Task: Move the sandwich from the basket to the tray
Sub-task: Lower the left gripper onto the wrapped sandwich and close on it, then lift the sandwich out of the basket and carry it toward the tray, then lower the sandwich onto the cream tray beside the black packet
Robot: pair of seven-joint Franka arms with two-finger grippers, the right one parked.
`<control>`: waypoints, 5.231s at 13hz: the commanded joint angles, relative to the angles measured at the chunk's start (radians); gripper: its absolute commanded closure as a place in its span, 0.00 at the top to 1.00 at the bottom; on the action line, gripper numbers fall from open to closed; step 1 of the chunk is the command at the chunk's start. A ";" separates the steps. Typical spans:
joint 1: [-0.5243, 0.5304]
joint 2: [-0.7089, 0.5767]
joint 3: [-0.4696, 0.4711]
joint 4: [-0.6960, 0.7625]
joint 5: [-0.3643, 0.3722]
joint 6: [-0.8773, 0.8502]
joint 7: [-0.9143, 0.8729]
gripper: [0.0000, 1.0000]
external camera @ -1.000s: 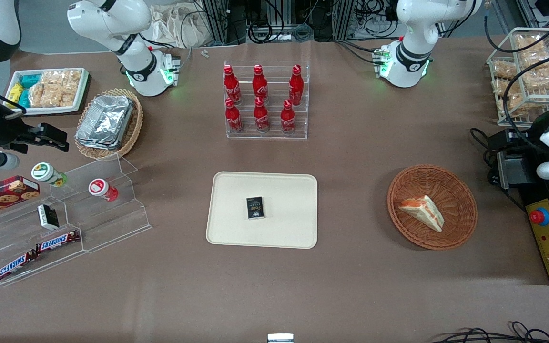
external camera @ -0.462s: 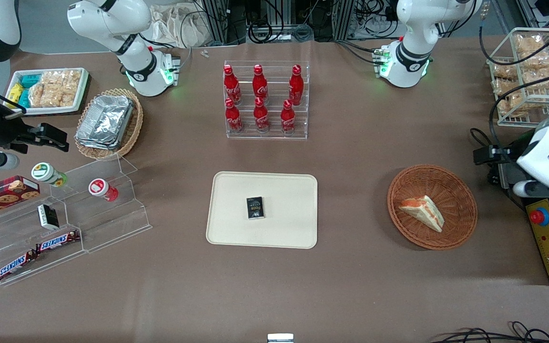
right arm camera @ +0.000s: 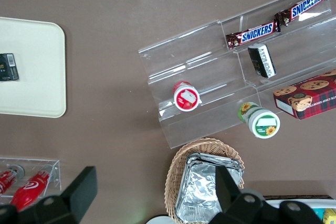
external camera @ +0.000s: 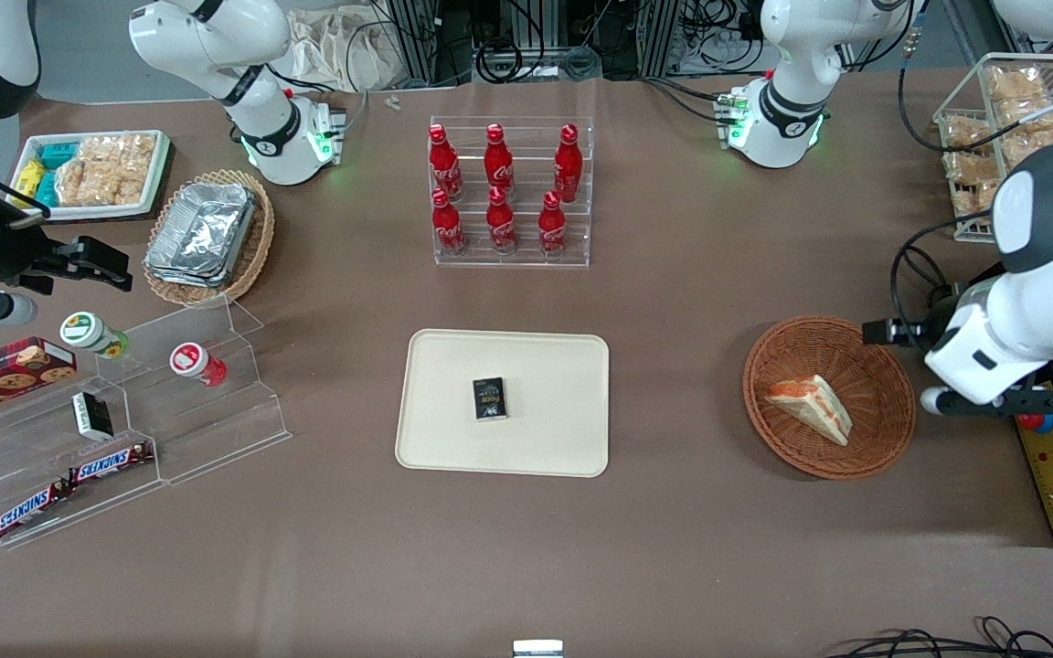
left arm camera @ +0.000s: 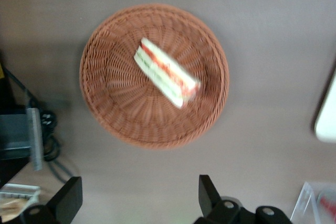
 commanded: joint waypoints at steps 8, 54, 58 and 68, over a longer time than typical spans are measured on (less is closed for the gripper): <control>0.001 0.146 0.001 -0.167 -0.013 0.441 -0.609 0.99; -0.289 0.387 -0.389 0.048 0.327 0.495 -0.596 0.00; -0.304 0.488 -0.387 0.049 0.395 0.575 -0.597 0.00; -0.262 0.462 -0.398 0.058 0.375 0.427 -0.671 0.99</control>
